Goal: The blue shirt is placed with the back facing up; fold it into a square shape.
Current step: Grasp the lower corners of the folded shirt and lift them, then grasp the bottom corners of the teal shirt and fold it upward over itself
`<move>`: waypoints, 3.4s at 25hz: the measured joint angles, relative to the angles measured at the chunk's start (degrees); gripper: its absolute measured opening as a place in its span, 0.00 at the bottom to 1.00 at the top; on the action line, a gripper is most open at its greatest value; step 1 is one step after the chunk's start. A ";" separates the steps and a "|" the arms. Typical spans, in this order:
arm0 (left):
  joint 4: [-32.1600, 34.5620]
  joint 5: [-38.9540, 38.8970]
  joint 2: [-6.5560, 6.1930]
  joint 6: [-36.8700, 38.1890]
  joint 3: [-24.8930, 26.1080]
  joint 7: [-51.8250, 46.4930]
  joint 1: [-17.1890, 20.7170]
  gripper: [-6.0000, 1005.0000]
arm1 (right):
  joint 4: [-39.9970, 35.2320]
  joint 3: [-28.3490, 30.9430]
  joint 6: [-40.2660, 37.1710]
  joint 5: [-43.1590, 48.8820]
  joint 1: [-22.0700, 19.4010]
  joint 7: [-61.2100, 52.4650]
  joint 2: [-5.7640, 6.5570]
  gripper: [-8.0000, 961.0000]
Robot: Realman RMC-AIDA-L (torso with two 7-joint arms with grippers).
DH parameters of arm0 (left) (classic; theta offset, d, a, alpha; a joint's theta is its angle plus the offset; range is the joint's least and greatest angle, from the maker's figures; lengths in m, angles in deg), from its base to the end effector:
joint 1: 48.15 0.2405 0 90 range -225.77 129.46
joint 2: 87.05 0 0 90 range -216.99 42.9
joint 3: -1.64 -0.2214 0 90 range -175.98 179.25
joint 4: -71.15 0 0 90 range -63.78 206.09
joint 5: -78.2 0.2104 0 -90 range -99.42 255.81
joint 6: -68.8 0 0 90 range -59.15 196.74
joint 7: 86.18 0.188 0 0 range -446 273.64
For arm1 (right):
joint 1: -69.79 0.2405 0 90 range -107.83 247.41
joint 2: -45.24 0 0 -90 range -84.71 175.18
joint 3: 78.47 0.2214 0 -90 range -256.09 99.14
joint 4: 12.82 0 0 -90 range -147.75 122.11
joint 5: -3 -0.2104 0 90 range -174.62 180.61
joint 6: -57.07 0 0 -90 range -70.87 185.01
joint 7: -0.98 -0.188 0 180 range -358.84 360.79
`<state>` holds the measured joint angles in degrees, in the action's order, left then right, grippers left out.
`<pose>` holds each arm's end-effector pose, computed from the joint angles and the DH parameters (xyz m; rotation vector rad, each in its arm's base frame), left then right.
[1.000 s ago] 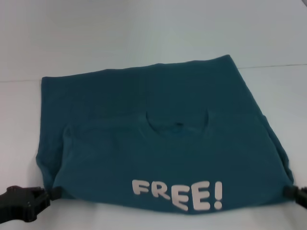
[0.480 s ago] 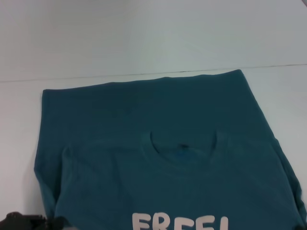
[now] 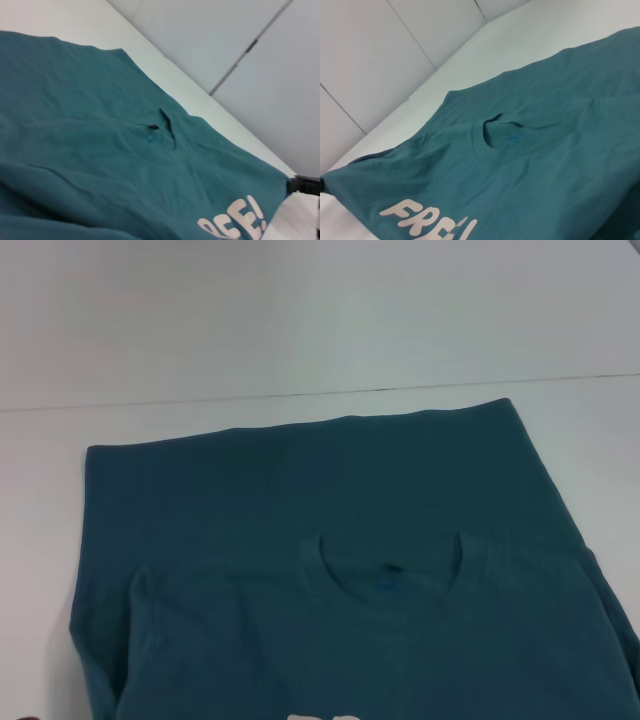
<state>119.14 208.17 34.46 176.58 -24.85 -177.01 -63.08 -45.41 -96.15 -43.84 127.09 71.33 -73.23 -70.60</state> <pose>-0.2870 0.2205 0.0025 -2.6759 -1.2147 -0.6688 0.3605 0.1575 0.0197 -2.2832 1.2471 0.7254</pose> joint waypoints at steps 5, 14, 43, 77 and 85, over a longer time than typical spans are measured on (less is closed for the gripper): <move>0.28 0.35 -0.18 2.36 2.67 0.34 0.31 0.01 | -0.02 2.15 -0.58 1.95 -0.49 1.34 -0.01 0.07; 0.71 0.38 -0.48 4.43 4.37 1.06 0.28 0.01 | -0.57 4.47 -3.13 3.06 -1.02 2.32 0.03 0.07; -11.41 -4.35 -2.72 -19.84 11.09 -2.88 -13.75 0.01 | 2.39 14.13 14.44 1.91 21.02 -1.88 -1.85 0.07; -13.45 -12.03 -3.12 -49.61 7.32 -1.83 -25.89 0.01 | 11.84 12.49 48.14 -13.12 39.82 12.72 -3.08 0.07; -15.91 -14.95 -2.80 -54.63 6.66 2.50 -27.37 0.00 | 13.13 11.60 52.27 -15.73 41.80 17.22 -3.60 0.07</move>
<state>103.23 193.22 31.66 121.95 -18.19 -174.50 -90.45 -32.28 -84.56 8.43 111.36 113.14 -56.01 -74.19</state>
